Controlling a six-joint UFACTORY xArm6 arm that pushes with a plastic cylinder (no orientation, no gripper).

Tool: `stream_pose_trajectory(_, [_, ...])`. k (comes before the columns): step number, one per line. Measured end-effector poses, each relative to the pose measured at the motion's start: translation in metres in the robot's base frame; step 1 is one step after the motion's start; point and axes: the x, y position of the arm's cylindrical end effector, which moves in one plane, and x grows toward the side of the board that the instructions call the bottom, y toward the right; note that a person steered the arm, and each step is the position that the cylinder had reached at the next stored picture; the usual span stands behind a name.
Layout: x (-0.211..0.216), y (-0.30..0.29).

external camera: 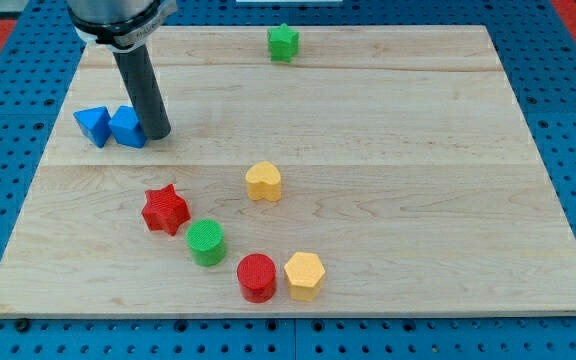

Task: Push the blue triangle towards the centre right of the board

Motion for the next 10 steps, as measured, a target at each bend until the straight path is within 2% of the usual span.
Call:
stream_pose_trajectory(1, [0.011, -0.002])
stream_pose_trajectory(2, [0.054, -0.008])
stream_pose_trajectory(5, [0.088, -0.144])
stream_pose_trajectory(6, [0.053, -0.136])
stream_pose_trajectory(7, [-0.004, -0.133])
stream_pose_trajectory(8, [-0.013, -0.137])
stream_pose_trajectory(10, [-0.013, -0.05])
